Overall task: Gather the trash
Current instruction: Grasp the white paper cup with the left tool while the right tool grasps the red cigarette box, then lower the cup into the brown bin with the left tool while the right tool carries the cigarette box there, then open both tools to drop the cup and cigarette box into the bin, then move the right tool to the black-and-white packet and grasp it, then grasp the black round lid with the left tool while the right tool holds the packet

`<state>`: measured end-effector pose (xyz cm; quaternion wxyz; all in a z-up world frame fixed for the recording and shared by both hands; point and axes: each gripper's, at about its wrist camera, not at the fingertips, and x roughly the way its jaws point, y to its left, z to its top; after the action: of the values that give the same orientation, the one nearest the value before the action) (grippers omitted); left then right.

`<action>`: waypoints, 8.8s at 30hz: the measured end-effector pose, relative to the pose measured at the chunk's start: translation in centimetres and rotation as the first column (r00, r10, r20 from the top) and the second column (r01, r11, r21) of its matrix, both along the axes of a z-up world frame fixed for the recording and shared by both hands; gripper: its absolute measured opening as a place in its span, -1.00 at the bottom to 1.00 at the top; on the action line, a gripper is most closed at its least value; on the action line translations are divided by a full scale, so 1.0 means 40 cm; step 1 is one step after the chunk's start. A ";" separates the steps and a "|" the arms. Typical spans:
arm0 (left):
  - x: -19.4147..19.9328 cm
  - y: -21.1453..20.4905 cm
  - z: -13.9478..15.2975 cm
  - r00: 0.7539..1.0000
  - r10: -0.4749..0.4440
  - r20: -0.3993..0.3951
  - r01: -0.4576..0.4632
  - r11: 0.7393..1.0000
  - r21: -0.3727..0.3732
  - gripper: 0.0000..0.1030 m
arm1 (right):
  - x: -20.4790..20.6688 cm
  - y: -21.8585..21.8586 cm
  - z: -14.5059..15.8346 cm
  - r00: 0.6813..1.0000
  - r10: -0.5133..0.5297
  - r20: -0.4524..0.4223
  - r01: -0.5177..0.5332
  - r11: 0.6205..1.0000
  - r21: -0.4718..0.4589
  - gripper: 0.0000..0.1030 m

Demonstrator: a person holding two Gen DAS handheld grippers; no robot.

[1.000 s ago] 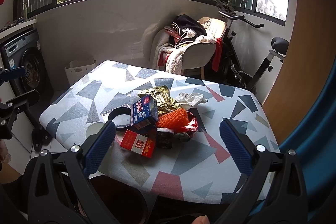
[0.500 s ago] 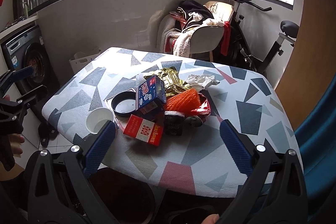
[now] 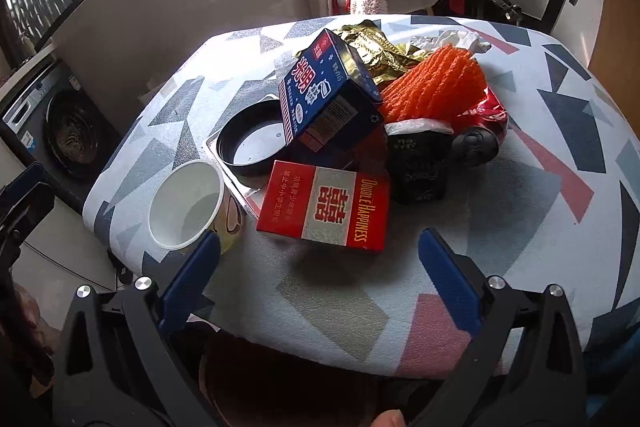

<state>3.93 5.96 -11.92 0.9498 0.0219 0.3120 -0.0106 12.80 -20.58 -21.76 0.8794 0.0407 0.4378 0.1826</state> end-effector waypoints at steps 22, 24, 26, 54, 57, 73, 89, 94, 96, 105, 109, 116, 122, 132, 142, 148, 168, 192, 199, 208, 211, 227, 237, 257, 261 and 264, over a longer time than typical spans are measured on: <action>0.065 0.041 -0.093 0.988 -0.055 -0.145 0.017 0.968 -0.250 0.10 | 0.048 0.021 -0.024 0.997 0.081 0.009 -0.081 0.996 -0.020 0.75; 0.074 0.034 -0.100 0.985 -0.071 -0.158 0.024 0.959 -0.284 0.03 | 0.029 0.011 -0.011 0.996 0.085 0.033 -0.084 0.996 -0.039 0.75; 0.087 0.024 -0.110 0.980 -0.099 -0.175 0.036 0.942 -0.334 0.01 | 0.012 -0.001 -0.002 0.995 0.085 0.052 -0.083 0.996 -0.041 0.75; -0.011 -0.062 -0.190 0.923 -0.251 -0.291 0.186 0.955 -0.232 -0.87 | -0.132 -0.075 0.056 0.989 0.086 0.124 -0.083 0.996 -0.030 0.75; -0.055 -0.083 -0.225 0.905 -0.272 -0.326 0.208 0.953 -0.220 -0.87 | -0.156 -0.076 0.050 0.989 0.088 0.118 -0.085 0.996 -0.028 0.75; -0.113 -0.246 -0.410 0.790 -0.285 -0.543 0.371 0.927 0.053 -0.87 | -0.238 -0.067 -0.015 0.993 0.112 0.045 -0.109 0.993 -0.051 0.75; -0.093 -0.309 -0.537 0.695 -0.231 -0.681 0.460 0.871 0.174 -0.85 | -0.215 -0.086 -0.047 0.996 0.090 0.007 -0.090 0.996 -0.024 0.75; -0.089 -0.300 -0.530 0.701 -0.242 -0.671 0.456 0.875 0.161 -0.39 | -0.211 -0.099 -0.053 0.997 0.078 -0.002 -0.078 0.997 -0.016 0.75; -0.088 -0.296 -0.520 0.705 -0.255 -0.662 0.450 0.882 0.139 -0.09 | -0.210 -0.101 -0.056 0.997 0.074 -0.006 -0.074 0.997 -0.015 0.75; -0.090 -0.219 -0.395 0.852 -0.246 -0.462 0.312 0.947 0.070 0.33 | -0.221 -0.080 -0.083 0.994 0.107 -0.010 -0.107 0.993 -0.054 0.75; -0.102 -0.119 -0.311 0.937 -0.150 -0.315 0.144 0.989 -0.043 0.49 | -0.245 -0.037 -0.116 0.984 0.173 -0.035 -0.175 0.981 -0.084 0.75; -0.124 -0.016 -0.247 0.979 -0.011 -0.201 -0.030 0.980 -0.198 0.74 | -0.304 0.090 -0.214 0.915 0.386 -0.113 -0.402 0.891 -0.209 0.75; -0.130 -0.008 -0.261 0.975 -0.014 -0.220 -0.031 0.979 -0.201 0.75 | -0.313 0.153 -0.321 0.847 0.450 -0.284 -0.520 0.814 -0.261 0.76; -0.129 -0.015 -0.271 0.972 -0.023 -0.232 -0.022 0.982 -0.189 0.75 | -0.284 0.145 -0.399 0.809 0.395 -0.435 -0.529 0.812 -0.246 0.76; -0.124 -0.026 -0.278 0.968 -0.037 -0.247 -0.008 0.984 -0.180 0.75 | -0.278 0.150 -0.393 0.814 0.390 -0.431 -0.526 0.809 -0.260 0.86; -0.123 -0.021 -0.280 0.967 -0.033 -0.252 -0.015 0.983 -0.186 0.75 | -0.287 0.145 -0.346 0.847 0.396 -0.356 -0.501 0.819 -0.281 0.88; -0.118 -0.020 -0.265 0.972 -0.012 -0.235 -0.030 0.984 -0.174 0.75 | -0.244 0.046 -0.121 0.958 0.287 -0.013 -0.281 0.926 -0.251 0.89; 0.053 -0.008 -0.098 0.996 -0.037 -0.079 0.017 0.969 -0.246 0.76 | 0.031 -0.181 0.040 0.983 0.012 0.183 0.019 0.986 -0.164 0.88; 0.100 -0.009 -0.136 0.990 -0.029 -0.135 -0.003 0.972 -0.234 0.76 | 0.119 -0.123 -0.035 0.993 0.046 0.113 -0.026 0.985 -0.168 0.41; 0.136 -0.006 -0.161 0.985 -0.014 -0.172 -0.025 0.976 -0.219 0.76 | 0.176 -0.088 -0.070 0.996 0.023 0.082 -0.010 0.988 -0.154 -0.14; 0.150 0.001 -0.170 0.981 -0.009 -0.192 -0.036 0.973 -0.230 0.67 | 0.160 -0.104 -0.056 0.996 0.035 0.088 -0.023 0.991 -0.130 -0.25; 0.304 -0.159 -0.225 0.952 -0.200 -0.231 0.216 0.975 0.047 0.81 | 0.068 -0.175 0.038 0.987 0.009 0.158 0.002 0.998 -0.069 -0.29; 0.412 -0.212 -0.283 0.925 -0.217 -0.312 0.280 0.944 0.173 0.87 | 0.052 -0.199 0.045 0.991 -0.005 0.136 0.011 0.999 -0.042 -0.29; 0.287 -0.099 -0.159 0.952 -0.201 -0.231 0.203 0.979 -0.013 0.62 | 0.020 -0.183 0.055 0.990 0.018 0.140 -0.013 0.999 -0.035 -0.29; 0.216 -0.101 -0.140 0.947 -0.242 -0.210 0.235 0.970 -0.059 0.61 | 0.006 -0.171 0.060 0.989 0.031 0.141 -0.025 0.999 -0.046 -0.29; 0.172 -0.105 -0.133 0.945 -0.258 -0.200 0.245 0.966 -0.086 0.60 | -0.005 -0.164 0.064 0.989 0.036 0.144 -0.029 0.998 -0.050 -0.29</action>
<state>10.83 1.78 -17.22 0.9028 0.0319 0.4043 -0.1431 12.62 -27.13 -19.20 0.9064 -0.0010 0.3778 0.1890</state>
